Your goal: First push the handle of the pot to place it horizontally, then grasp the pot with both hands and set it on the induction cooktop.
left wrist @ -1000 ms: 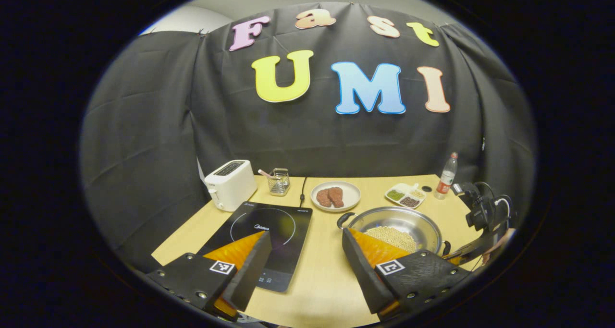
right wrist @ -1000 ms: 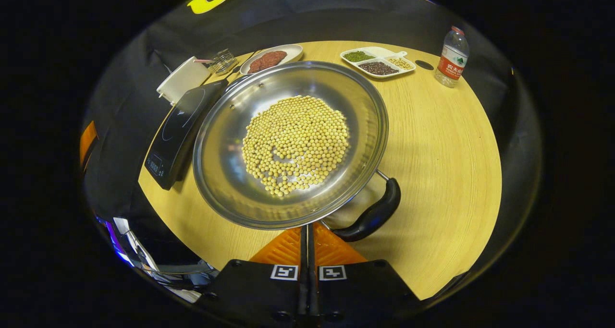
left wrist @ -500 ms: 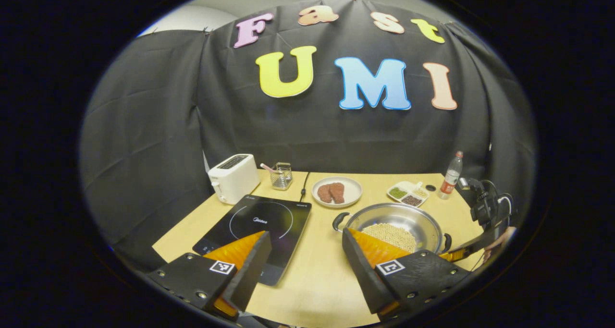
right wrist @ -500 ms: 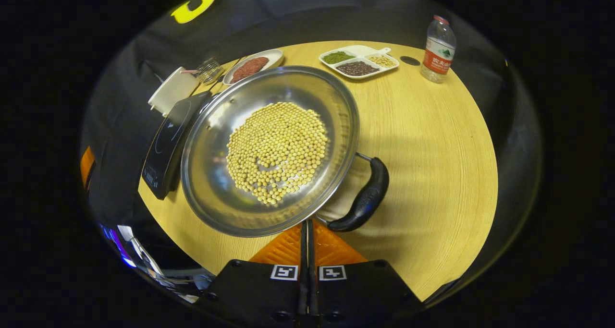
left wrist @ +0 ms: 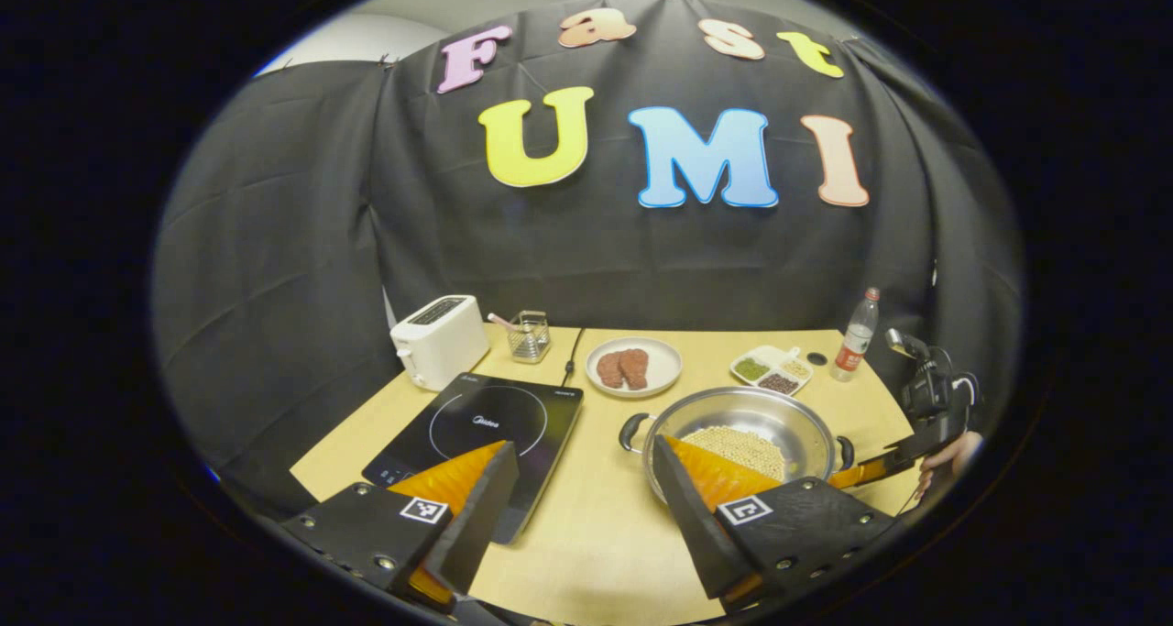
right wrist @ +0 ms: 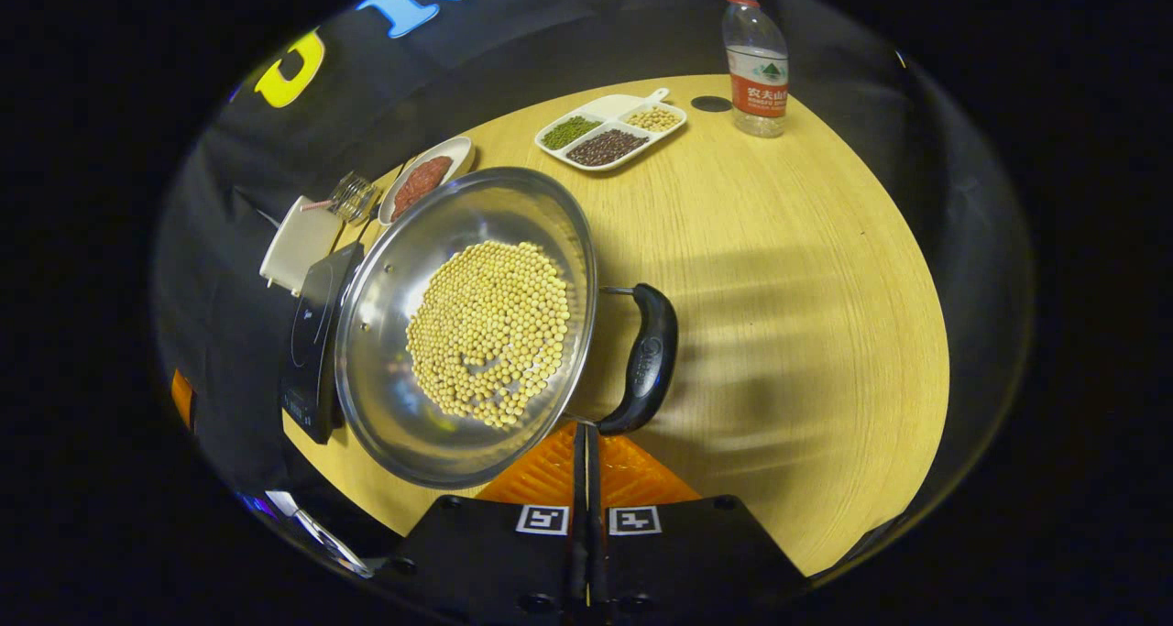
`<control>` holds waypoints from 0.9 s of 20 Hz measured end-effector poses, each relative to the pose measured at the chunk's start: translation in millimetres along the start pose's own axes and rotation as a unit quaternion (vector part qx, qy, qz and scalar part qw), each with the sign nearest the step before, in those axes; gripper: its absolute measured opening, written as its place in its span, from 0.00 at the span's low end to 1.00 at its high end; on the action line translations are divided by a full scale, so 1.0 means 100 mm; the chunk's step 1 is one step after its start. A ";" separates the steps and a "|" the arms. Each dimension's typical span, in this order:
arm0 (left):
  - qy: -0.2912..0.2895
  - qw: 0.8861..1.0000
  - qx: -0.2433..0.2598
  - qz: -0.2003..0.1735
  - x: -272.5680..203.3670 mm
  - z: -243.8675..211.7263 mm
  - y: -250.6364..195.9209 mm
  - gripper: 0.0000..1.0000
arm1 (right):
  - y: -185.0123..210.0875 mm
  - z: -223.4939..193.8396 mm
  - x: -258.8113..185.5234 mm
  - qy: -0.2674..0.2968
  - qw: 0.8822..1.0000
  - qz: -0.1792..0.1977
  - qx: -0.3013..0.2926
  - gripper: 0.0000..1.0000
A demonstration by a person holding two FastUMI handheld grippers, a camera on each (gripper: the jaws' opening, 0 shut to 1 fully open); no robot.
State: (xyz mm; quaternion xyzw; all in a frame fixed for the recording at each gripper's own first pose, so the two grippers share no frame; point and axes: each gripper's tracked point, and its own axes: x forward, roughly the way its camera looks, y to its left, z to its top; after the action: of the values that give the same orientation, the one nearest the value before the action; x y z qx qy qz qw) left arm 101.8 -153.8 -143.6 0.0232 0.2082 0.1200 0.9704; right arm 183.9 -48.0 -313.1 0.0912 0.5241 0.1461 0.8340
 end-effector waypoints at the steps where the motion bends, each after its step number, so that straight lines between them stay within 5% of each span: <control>1: 0.000 1.000 0.003 -0.008 0.03 0.00 -0.02 0.89 | -0.02 0.04 0.01 -0.006 1.000 -0.005 0.006 0.02; 9: 0.003 0.998 0.021 -0.063 0.41 0.05 0.06 0.89 | -0.07 0.34 0.01 -0.051 0.997 -0.041 0.044 0.02; 16: 0.049 0.992 -0.032 -0.110 0.82 -0.12 0.17 0.89 | -0.15 0.55 -0.20 -0.095 0.990 -0.063 0.077 0.02; 17: 0.056 0.991 -0.041 -0.115 0.91 -0.13 0.19 0.89 | -0.17 0.55 -0.23 -0.099 0.990 -0.066 0.081 0.14; 18: 0.064 0.989 -0.050 -0.121 0.99 -0.16 0.18 0.91 | -0.17 0.59 -0.27 -0.103 0.989 -0.063 0.085 0.38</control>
State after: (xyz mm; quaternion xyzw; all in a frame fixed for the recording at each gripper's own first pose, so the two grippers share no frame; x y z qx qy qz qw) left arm 179.0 -112.1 -195.8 -0.0586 0.2646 0.0136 0.9625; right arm 228.3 -72.7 -269.7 0.1429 0.4506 0.0381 0.8804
